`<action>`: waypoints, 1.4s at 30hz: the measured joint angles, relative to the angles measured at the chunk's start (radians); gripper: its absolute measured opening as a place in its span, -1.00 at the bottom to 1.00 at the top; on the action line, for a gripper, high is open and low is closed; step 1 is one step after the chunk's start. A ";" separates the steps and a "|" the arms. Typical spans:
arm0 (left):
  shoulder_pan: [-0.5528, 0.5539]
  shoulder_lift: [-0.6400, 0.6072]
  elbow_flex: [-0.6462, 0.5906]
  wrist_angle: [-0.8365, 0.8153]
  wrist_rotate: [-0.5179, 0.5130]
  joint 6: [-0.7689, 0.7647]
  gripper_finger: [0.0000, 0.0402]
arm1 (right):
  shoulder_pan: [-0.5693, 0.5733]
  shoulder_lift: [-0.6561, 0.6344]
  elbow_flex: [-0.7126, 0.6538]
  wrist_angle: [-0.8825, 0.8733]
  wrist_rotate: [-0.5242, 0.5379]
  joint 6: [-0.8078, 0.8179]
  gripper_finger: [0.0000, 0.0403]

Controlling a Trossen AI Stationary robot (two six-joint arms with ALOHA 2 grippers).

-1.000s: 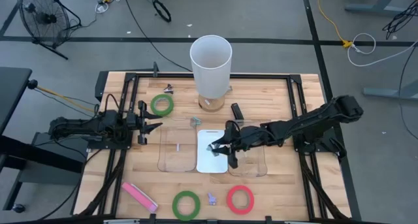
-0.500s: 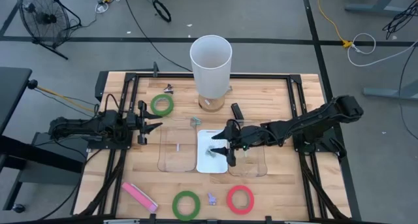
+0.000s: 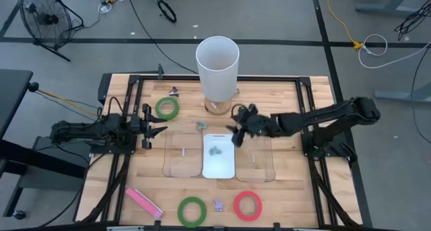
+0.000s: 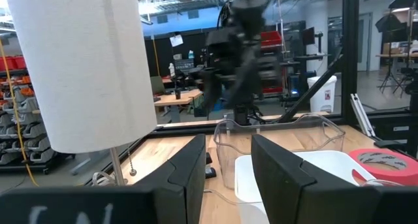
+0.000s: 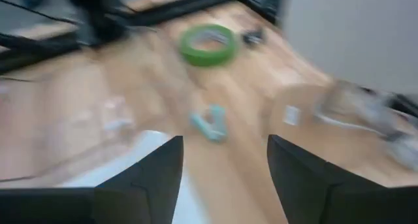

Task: Pick and place Stapler, Stapler remover, tape
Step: Put the black stapler into the left transparent bin

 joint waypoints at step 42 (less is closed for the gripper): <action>0.000 0.000 0.000 0.012 0.000 0.000 -0.36 | -0.369 0.094 0.000 -0.320 -0.193 0.081 0.42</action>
